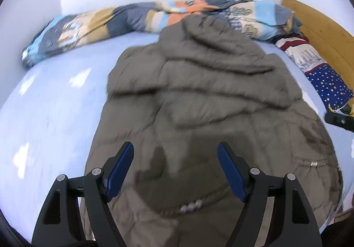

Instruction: Fold large clothes

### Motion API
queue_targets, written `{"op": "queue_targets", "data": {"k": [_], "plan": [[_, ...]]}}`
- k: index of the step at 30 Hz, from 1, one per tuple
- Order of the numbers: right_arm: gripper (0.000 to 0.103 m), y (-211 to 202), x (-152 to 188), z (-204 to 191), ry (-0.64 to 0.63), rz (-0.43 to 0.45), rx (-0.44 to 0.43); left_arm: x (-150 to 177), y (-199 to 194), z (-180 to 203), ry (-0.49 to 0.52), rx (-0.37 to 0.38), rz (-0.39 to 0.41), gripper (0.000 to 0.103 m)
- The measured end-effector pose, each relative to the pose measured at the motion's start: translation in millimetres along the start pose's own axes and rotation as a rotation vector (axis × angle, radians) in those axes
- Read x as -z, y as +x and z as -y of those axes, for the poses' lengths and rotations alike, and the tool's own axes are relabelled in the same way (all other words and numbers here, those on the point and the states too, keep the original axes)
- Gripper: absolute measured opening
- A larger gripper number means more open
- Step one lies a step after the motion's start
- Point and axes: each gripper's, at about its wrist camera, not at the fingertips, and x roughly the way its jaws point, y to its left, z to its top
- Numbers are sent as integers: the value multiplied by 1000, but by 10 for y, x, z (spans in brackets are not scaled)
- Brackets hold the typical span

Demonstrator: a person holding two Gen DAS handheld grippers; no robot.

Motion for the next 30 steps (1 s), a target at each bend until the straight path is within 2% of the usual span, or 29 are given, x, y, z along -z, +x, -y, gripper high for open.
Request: {"op": "queue_targets", "data": {"k": [5, 10, 13, 15, 17, 22, 27, 30], "plan": [[62, 8, 394, 97, 55, -66, -16, 322, 12, -41, -38, -28, -39, 77], [62, 70, 729, 21, 29, -120, 7, 655, 159, -63, -75, -56, -107, 77], [62, 191, 914, -60, -5, -162, 31, 789, 152, 25, -10, -111, -80, 77], [62, 284, 1034, -132, -44, -184, 64, 850, 70, 31, -8, -111, -57, 77], [62, 255, 1100, -211, -82, -164, 98, 915, -33, 22, -18, -114, -37, 77], [62, 37, 1268, -399, -132, -100, 85, 1159, -284, 79, 10, -119, 10, 77], [62, -1, 1492, -565, -170, -99, 86, 1315, -378, 100, 46, -116, 21, 77], [66, 59, 1586, -611, -190, -113, 100, 1352, -337, 103, 55, -121, 11, 77]]}}
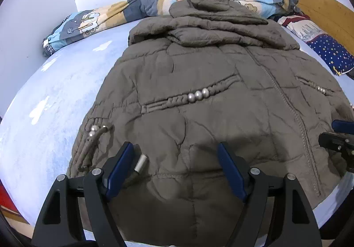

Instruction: Fold large clothes

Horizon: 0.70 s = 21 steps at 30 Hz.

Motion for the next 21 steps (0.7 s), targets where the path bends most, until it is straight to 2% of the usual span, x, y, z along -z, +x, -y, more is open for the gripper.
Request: {"op": "queue_targets", "data": {"k": [14, 17, 21], "plan": [[70, 189, 84, -60, -49, -17, 42, 70, 128, 49, 28, -22, -31, 78], [71, 189, 84, -61, -49, -18, 49, 60, 5, 49, 35, -53, -40, 78], [72, 68, 78, -58, -23, -8, 40, 55, -256, 13, 23, -52, 13, 78]]}}
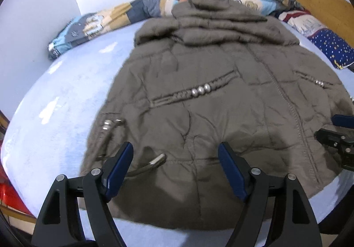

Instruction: Fold large clothes

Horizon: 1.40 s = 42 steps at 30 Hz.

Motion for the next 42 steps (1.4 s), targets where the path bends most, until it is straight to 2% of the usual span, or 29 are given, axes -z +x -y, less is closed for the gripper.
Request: {"op": "queue_targets", "data": {"k": [2, 4, 7, 9, 12, 20, 30, 42], "plan": [[72, -124, -1, -3, 6, 22, -13, 90, -23, -59, -5, -8, 17, 78], [72, -187, 15, -13, 14, 32, -30, 232, 139, -109, -1, -8, -32, 78], [73, -86, 55, -49, 8, -10, -27, 213, 227, -77, 0, -10, -39, 80], [75, 30, 88, -91, -12, -30, 1, 222, 234, -42, 14, -14, -27, 81], [78, 48, 125, -135, -33, -12, 26, 288, 236, -41, 8, -12, 2, 81], [83, 27, 320, -96, -47, 72, 12, 317, 245, -28, 15, -12, 22, 83], [90, 57, 320, -83, -36, 81, 31, 347, 249, -65, 15, 5, 54, 86], [94, 62, 360, -104, -37, 108, 69, 411, 239, 0, 38, -21, 92, 86]]}}
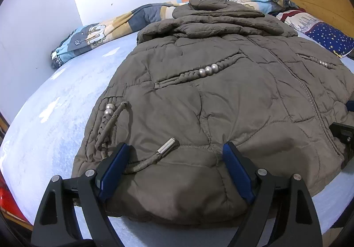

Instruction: Fold large clothes

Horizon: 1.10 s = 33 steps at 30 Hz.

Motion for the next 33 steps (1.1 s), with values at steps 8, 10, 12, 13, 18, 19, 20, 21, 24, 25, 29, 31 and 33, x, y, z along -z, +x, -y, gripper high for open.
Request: {"op": "queue_targets", "data": {"k": [8, 10, 12, 13, 18, 19, 20, 21, 24, 25, 29, 31, 33], "plan": [[99, 21, -7, 18, 14, 2, 8, 14, -22, 21, 14, -7, 21, 86], [100, 24, -5, 19, 16, 5, 8, 18, -33, 19, 20, -8, 24, 86], [100, 20, -3, 19, 19, 4, 8, 26, -51, 25, 24, -9, 26, 86], [100, 16, 1, 18, 21, 3, 8, 28, -56, 23, 25, -9, 26, 86], [100, -29, 13, 47, 21, -9, -4, 14, -111, 4, 31, -13, 13, 86], [100, -50, 7, 56, 19, -15, -13, 8, -125, 2, 33, -16, 9, 86], [100, -83, 3, 82, 23, -17, -25, 5, -138, 1, 33, -18, 7, 86], [100, -108, 3, 95, 31, -18, -35, 3, -156, -2, 33, -20, 7, 86], [100, -299, 12, 175, 58, 35, -49, 0, -186, -3, 32, -22, 10, 86], [100, -370, 18, 212, 67, 59, -33, -4, -187, -3, 34, -23, 9, 86], [100, -396, 77, 382, 128, 51, -30, -7, -179, -3, 25, -18, 4, 86], [100, -285, 116, 407, 142, 4, -36, -5, -177, -8, 23, -16, 2, 86], [100, -199, 140, 374, 132, -29, -44, -2, -177, -17, 23, -13, 1, 86]]}}
